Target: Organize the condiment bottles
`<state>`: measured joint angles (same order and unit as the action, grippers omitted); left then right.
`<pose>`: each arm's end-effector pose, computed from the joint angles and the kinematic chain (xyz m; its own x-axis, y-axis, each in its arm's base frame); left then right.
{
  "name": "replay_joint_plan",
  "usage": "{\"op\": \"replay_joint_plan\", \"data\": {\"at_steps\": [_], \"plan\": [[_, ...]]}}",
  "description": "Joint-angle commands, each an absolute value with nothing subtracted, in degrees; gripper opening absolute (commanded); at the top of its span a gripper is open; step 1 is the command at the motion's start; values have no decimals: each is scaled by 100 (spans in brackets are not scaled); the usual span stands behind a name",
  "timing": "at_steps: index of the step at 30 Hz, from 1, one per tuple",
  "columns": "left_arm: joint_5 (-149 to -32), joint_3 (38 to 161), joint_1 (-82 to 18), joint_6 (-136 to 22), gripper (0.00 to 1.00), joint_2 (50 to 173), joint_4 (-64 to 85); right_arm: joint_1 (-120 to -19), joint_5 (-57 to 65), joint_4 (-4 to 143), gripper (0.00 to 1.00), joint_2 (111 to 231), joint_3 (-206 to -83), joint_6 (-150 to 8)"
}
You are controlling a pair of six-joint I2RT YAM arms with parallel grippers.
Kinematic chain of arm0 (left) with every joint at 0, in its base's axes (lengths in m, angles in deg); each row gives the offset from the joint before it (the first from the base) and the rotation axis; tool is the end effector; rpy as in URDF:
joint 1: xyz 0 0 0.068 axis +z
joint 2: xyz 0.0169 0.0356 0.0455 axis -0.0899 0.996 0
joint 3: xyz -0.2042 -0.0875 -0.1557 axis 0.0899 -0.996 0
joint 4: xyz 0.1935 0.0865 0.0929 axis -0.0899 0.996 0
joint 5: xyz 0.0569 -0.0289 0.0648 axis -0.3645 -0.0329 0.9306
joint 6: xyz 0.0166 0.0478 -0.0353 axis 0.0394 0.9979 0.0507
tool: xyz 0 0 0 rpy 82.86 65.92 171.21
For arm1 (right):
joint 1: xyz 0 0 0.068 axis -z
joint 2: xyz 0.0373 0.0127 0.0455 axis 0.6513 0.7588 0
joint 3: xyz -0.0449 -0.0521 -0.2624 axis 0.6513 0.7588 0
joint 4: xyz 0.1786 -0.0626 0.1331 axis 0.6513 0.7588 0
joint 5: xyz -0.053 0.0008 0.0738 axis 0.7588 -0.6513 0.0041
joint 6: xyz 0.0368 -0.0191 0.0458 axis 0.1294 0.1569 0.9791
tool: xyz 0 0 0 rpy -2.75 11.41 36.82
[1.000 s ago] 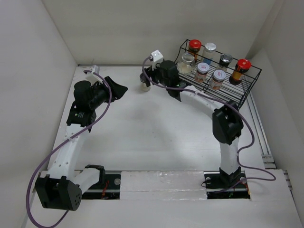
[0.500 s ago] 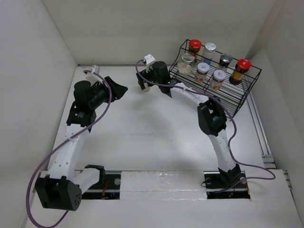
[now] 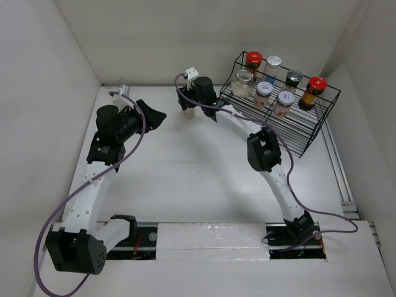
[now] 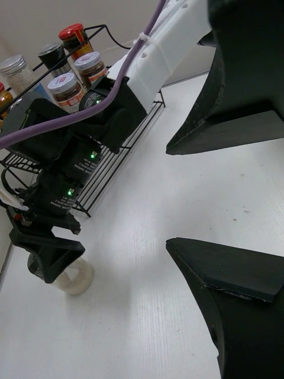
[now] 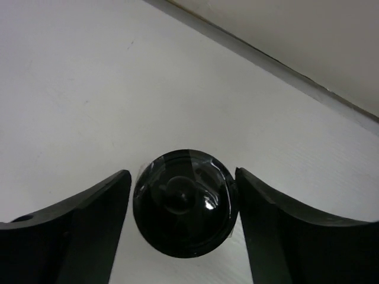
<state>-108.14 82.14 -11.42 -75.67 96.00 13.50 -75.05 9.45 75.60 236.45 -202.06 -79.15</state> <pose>0.2159 -0.0443 0.3702 -0.3582 -0.4189 -0.8344 0.4077 0.7338 -0.5434 0.4715 0.3253 0.2278 -0.2643 -0.2104 -0.9412 -0.6021 0.7984 -0.0094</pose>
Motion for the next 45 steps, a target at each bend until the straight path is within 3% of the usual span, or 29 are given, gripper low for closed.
{"op": "replay_joint_plan", "data": {"at_steps": [1,3,4,6,11,13,16,23,28,32,41,45], "plan": [[-10858,8231,-1113,-7473,54,9580,1158,-7492,945,7307,72,23816,-20509,-7732],[-10858,8283,-1113,-7473,54,9580,1211,-7492,945,7307,75,23720,-20343,-7732],[-10858,8284,-1113,-7473,54,9580,1211,-7492,1023,7185,82,23589,-20072,-7732],[-10858,8284,-1113,-7473,54,9580,1211,-7492,1085,7132,82,23526,-19851,-7732],[-10858,8284,-1113,-7473,54,9580,1211,-7439,1077,7000,49,23027,-19245,-7732],[-10858,8284,-1113,-7473,54,9580,1211,-7439,1015,6685,49,22605,-18719,-7732],[-10858,8284,-1113,-7473,54,9580,1211,-7491,937,5823,49,21463,-17444,-7732],[-10858,8284,-1113,-7473,54,9580,1158,-7246,943,5295,49,18537,-15308,-7978],[-10858,8284,-1113,-7473,54,9528,1158,-6342,1269,5416,49,16508,-14008,-7846],[-10858,8284,-1113,-7473,54,9527,1158,-5603,1937,5873,49,15557,-13698,-7846],[-10972,8222,-1113,-7525,54,9474,1106,-3794,1948,6367,49,15027,-13153,-7557],[-11042,8222,-1113,-7525,57,9535,1053,-3555,1736,6367,49,15210,-12968,-7372]]}}
